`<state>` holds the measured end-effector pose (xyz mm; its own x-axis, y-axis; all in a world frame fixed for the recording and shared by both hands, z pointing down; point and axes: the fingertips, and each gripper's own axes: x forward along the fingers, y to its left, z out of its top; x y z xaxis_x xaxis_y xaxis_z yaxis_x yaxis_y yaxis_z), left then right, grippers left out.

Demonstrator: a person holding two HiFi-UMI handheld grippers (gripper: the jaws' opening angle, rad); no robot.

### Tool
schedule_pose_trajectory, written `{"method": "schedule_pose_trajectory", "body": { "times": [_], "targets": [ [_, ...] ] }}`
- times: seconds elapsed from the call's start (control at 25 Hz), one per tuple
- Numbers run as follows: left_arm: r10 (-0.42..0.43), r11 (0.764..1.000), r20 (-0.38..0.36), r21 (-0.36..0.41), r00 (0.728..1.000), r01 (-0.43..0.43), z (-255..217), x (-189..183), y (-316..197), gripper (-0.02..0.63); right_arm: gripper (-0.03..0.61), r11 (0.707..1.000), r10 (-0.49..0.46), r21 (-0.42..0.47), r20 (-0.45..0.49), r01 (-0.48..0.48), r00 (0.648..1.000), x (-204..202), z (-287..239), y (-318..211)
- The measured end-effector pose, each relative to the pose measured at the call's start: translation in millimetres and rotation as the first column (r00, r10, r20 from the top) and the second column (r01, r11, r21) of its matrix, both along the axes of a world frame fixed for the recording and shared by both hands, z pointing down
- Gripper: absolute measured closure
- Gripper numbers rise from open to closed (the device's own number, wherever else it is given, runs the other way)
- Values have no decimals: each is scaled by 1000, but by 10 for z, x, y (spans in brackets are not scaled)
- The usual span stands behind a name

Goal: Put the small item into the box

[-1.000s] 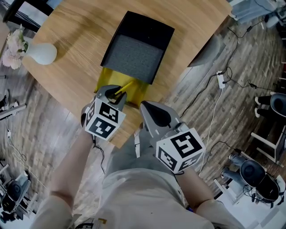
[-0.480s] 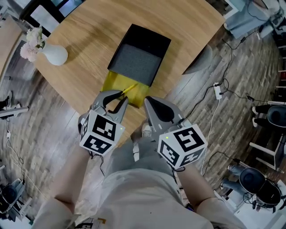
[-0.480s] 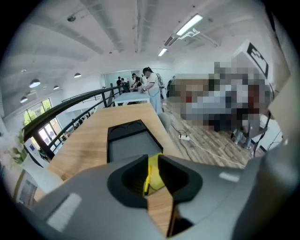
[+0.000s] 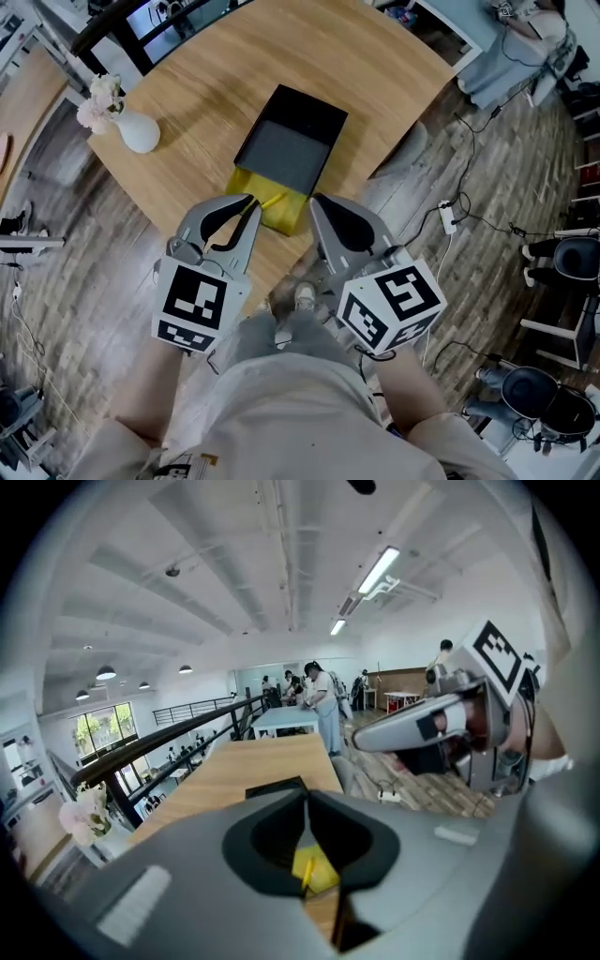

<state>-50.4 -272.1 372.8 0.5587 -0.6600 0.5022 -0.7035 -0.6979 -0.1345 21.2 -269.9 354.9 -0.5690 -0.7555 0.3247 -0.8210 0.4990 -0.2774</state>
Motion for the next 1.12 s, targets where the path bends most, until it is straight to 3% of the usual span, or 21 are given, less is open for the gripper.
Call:
{"method": "schedule_pose_trajectory", "body": {
  "times": [0.2, 0.48, 0.76, 0.88, 1.12],
  "targets": [
    [-17, 994, -60, 107, 998, 24, -574, -1, 188, 601, 580, 995, -33, 92, 31, 30, 999, -25, -539, 196],
    [-84, 977, -196, 177, 977, 120, -1099, -76, 437, 611, 580, 981, -17, 195, 27, 11, 1000, 56, -977, 419],
    [-115, 966, -234, 201, 965, 164, -1270, -232, 648, 611, 580, 974, -22, 227, 8, 20, 1000, 97, -1154, 631],
    [-108, 963, -273, 208, 956, 169, -1315, -247, 744, 611, 580, 974, -49, 224, 50, 36, 998, 70, -1246, 763],
    [-123, 949, -264, 252, 957, 192, -1382, -308, 894, 611, 580, 966, -70, 249, 21, 63, 997, 17, -1313, 871]
  ]
}}
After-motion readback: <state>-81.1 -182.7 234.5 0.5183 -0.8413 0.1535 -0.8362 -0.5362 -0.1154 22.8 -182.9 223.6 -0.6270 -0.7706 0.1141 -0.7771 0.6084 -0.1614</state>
